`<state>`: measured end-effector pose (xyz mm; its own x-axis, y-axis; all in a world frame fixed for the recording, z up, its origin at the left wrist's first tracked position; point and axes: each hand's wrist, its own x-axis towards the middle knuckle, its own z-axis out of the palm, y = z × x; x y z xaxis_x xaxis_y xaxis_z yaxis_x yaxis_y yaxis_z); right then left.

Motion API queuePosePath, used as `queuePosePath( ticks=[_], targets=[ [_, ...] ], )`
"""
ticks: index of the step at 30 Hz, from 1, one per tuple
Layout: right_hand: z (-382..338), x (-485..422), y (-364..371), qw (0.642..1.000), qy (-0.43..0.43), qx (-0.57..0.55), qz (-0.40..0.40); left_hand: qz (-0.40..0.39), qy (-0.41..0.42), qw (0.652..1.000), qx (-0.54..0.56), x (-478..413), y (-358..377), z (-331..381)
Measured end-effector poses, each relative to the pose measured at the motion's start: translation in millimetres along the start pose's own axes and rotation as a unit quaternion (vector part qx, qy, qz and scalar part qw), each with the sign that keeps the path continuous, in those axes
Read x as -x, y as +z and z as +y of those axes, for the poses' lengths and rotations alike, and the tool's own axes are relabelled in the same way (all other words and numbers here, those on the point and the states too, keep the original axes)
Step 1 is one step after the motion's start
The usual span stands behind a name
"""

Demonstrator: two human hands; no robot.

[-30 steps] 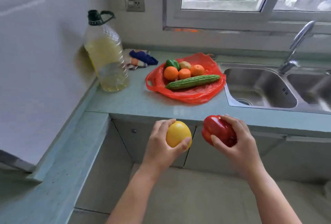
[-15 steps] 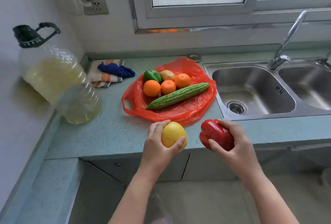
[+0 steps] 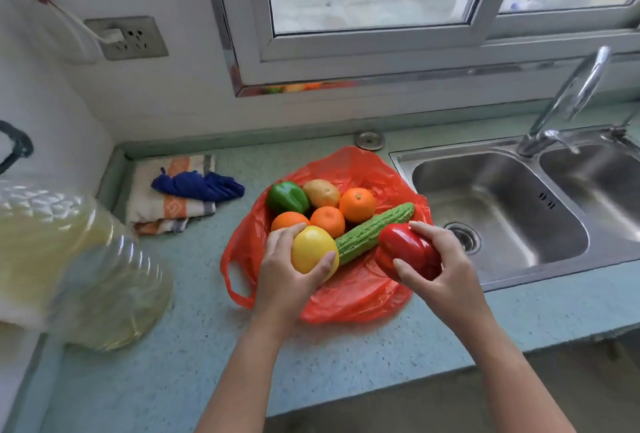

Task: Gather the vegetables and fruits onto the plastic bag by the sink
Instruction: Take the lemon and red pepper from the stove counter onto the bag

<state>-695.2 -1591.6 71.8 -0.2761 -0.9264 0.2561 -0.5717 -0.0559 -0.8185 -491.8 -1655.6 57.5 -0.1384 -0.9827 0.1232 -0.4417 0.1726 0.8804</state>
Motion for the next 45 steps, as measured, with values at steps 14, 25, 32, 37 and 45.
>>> queuePosePath(
  ticks=[14, 25, 32, 37, 45],
  targets=[
    [49, -124, 13, 0.998, -0.012, -0.021, -0.059, 0.058, -0.033, 0.995, -0.068, -78, 37, -8],
    [100, -213, 37, 0.988, -0.034, -0.016, -0.147, 0.067, -0.062, 0.99, -0.103, -134, 70, -19],
    [131, -237, 65, 0.982, -0.029, -0.022, -0.184, 0.059, -0.041, 0.991, -0.109, -163, 83, -27],
    [148, -236, 71, 0.986, -0.016, -0.018, -0.164, 0.037, -0.027, 0.995, -0.092, -181, 103, -30],
    [157, -221, 63, 0.987, 0.021, -0.023, -0.157, 0.004, -0.013, 0.994, -0.108, -214, 134, -37]
  ],
)
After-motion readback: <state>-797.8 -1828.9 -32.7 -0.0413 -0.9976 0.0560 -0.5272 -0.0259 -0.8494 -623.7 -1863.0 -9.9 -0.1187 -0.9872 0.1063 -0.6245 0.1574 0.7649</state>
